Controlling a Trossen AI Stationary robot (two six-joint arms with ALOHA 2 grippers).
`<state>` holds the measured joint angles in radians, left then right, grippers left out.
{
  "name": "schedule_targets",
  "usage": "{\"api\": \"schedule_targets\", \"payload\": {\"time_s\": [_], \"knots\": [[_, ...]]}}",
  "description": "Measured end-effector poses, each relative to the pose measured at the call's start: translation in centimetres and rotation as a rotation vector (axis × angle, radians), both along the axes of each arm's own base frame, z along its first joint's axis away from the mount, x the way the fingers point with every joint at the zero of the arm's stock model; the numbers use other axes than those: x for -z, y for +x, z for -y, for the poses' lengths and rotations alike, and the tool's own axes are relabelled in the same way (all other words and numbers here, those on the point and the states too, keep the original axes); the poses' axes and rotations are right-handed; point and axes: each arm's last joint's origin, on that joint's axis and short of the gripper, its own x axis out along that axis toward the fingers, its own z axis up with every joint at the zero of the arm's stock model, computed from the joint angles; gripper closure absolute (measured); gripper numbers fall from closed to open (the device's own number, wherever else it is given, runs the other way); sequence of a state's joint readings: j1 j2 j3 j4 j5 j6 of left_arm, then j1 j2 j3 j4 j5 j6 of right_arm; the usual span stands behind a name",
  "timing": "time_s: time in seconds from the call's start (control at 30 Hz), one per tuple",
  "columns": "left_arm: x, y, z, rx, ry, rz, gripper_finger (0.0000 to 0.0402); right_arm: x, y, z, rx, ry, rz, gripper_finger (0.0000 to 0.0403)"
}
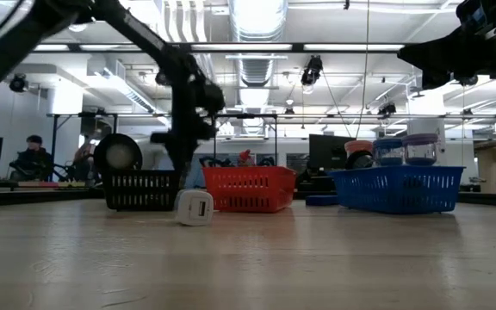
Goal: Pick & Place Office items
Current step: Put the top black charger adapter into the black bin
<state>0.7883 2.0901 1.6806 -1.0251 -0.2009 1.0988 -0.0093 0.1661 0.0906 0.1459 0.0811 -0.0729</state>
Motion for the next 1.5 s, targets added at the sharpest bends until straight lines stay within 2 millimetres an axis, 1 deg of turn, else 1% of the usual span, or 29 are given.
{"api": "schedule_targets", "payload": {"time_s": [0.07,0.2,0.33,0.4,0.47,0.57,0.63,0.73,0.83,0.93,1.03,1.17,1.27,1.33,1.4,1.5], "knots": [[-2.2,0.0,1.0,-0.007,0.004,0.062,0.0269,0.0,0.0,0.0,0.0,-0.004,0.0,0.039],[-7.7,-0.4,3.7,-0.042,0.07,0.213,0.0269,0.0,0.0,0.0,0.0,-0.005,0.0,0.039],[-13.6,-2.0,6.8,-0.114,0.058,0.471,0.0269,0.0,0.0,0.0,0.0,-0.01,0.001,0.039],[-15.9,-2.9,8.4,-0.175,0.052,0.621,0.0269,0.0,0.0,0.0,0.001,-0.017,0.001,0.039],[-17.6,-4.0,10.0,-0.233,0.072,0.753,0.0269,0.0,0.0,0.0,0.002,-0.027,-0.001,0.039],[-18.4,-5.9,12.4,-0.263,0.053,0.927,0.0269,0.0,0.0,0.0,0.002,-0.031,-0.005,0.039],[-18.1,-7.2,14.0,-0.261,0.004,1.036,0.0269,0.0,0.0,0.0,0.001,-0.024,-0.005,0.039],[-16.9,-9.4,16.2,-0.232,-0.097,1.189,0.0269,0.0,0.0,0.0,0.001,-0.016,-0.003,0.039],[-14.6,-11.5,18.1,-0.221,-0.156,1.325,0.0269,0.0,0.0,0.0,0.001,-0.015,-0.002,0.039],[-12.3,-13.5,19.6,-0.24,-0.171,1.454,0.0269,0.0,0.0,0.0,0.001,-0.013,-0.002,0.039],[-9.8,-15.1,20.8,-0.244,-0.178,1.517,0.0269,0.0,0.0,0.0,0.001,-0.013,-0.002,0.039],[-7.3,-16.7,22.0,-0.264,-0.202,1.596,0.0269,0.0,0.0,0.0,0.001,-0.014,-0.001,0.039],[-4.5,-17.4,22.6,-0.305,-0.245,1.61,0.0269,0.0,0.0,0.0,0.001,-0.016,0.004,0.039],[-3.0,-17.8,22.9,-0.306,-0.258,1.629,0.0269,-0.1,0.0,0.0,0.001,-0.017,0.007,0.039],[-1.8,-18.1,23.2,-0.302,-0.271,1.64,0.0269,-0.1,0.0,0.0,0.001,-0.017,0.009,0.039],[-0.5,-18.3,23.7,-0.243,-0.349,1.622,0.0269,-0.2,0.0,0.0,0.001,-0.016,0.021,0.039]]}}
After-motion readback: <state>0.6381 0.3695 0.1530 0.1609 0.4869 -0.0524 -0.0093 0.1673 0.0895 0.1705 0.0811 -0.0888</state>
